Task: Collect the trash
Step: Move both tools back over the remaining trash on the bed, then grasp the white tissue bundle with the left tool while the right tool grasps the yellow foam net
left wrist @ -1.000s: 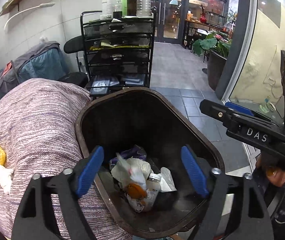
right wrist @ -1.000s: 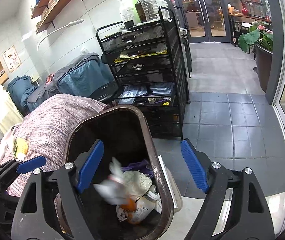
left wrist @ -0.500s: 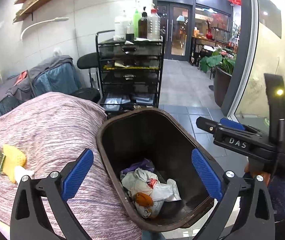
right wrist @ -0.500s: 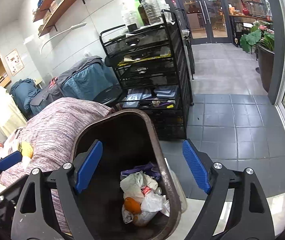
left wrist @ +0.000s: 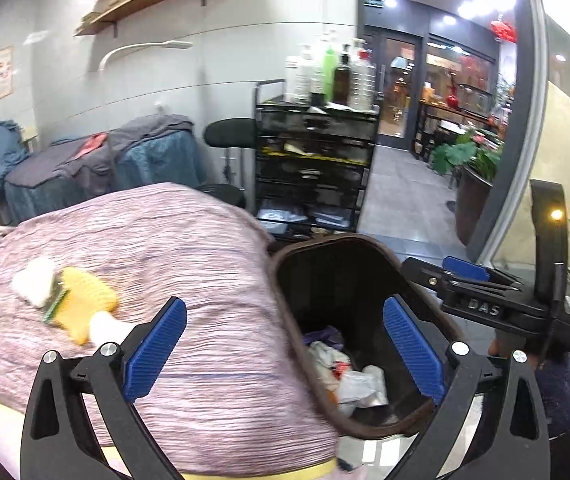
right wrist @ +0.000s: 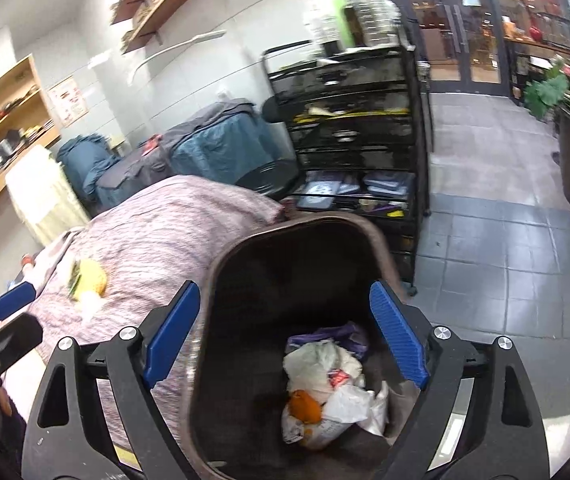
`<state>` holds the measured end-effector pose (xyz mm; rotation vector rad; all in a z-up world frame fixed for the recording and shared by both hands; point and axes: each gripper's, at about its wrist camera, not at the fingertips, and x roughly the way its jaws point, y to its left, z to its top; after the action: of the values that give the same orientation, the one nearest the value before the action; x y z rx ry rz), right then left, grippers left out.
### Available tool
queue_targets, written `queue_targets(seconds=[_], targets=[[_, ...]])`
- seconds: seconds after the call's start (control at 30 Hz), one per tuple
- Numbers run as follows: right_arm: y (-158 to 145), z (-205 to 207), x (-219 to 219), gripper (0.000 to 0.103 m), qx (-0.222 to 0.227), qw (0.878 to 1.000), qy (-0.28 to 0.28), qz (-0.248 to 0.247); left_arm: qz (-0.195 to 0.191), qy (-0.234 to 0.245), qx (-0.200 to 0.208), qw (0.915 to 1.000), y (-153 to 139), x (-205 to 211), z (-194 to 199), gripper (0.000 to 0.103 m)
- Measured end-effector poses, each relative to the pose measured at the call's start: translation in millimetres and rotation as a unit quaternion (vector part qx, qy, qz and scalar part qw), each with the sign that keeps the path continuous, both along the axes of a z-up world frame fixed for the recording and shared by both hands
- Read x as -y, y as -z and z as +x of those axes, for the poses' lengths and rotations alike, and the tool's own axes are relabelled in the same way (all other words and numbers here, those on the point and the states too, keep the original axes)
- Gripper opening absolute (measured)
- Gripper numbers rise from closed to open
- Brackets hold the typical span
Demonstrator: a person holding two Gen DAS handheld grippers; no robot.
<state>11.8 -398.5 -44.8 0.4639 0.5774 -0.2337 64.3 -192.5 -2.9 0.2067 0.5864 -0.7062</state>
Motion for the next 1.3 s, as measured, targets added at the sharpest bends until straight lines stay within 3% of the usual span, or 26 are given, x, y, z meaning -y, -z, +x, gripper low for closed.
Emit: queue_targets(seconds=[0.2,0.37,0.73,1.03,1.3], targets=[[-11.3,32.8,-36.5,0.086,0.003,0.997,-0.071,0.0,0.007,-0.051,-0.002,0.9987,1.0,-48.0,20.9,0.097],[-20.5,66.3,-78.5,0.086,-0.004,0.988,-0.152,-0.013,0.012,-0.092,-0.022,0.9954,8.8,-94.8,44.0,0.097],[-28.5,145.0,-164.8,0.086,-0.043,0.958,-0.277,-0.062,0.018,-0.205,-0.068,0.9762,27.7,-203.0,110.0,0.097],[-12.1,222.6,-223.6,0.086,-0.096,0.929,-0.348,-0.078,0.022,-0.224,-0.093,0.9699,34.7,-224.5,172.2,0.097],[14.2,293.6,-243.4,0.07,-0.16,0.916,-0.362,-0.066,0.003,-0.225,-0.122,0.9666,41.9,-222.7,237.7,0.096]])
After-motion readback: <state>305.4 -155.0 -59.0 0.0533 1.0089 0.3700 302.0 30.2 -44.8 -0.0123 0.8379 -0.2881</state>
